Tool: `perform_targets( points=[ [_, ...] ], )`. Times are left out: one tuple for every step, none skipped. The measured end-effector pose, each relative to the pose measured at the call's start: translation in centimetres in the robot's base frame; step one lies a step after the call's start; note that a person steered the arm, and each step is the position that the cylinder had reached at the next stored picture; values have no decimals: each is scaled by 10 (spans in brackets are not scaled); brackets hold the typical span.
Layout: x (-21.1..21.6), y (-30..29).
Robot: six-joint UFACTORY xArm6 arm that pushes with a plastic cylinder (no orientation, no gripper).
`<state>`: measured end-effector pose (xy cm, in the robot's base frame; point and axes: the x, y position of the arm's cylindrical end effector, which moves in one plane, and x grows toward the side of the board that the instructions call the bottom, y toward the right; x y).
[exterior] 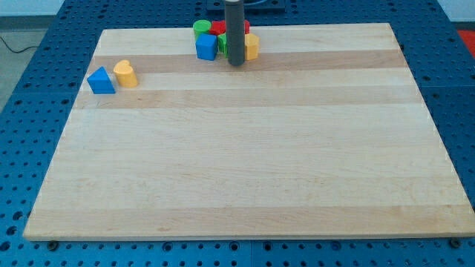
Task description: Push yellow heart along with blue triangle towards group of blocks
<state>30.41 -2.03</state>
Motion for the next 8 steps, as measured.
perform_targets(
  points=[
    [50, -12],
    [107, -76],
    [116, -181],
    [87, -271],
    [67, -281],
    [58, -242],
    [50, -197],
    [51, -198]
  ],
)
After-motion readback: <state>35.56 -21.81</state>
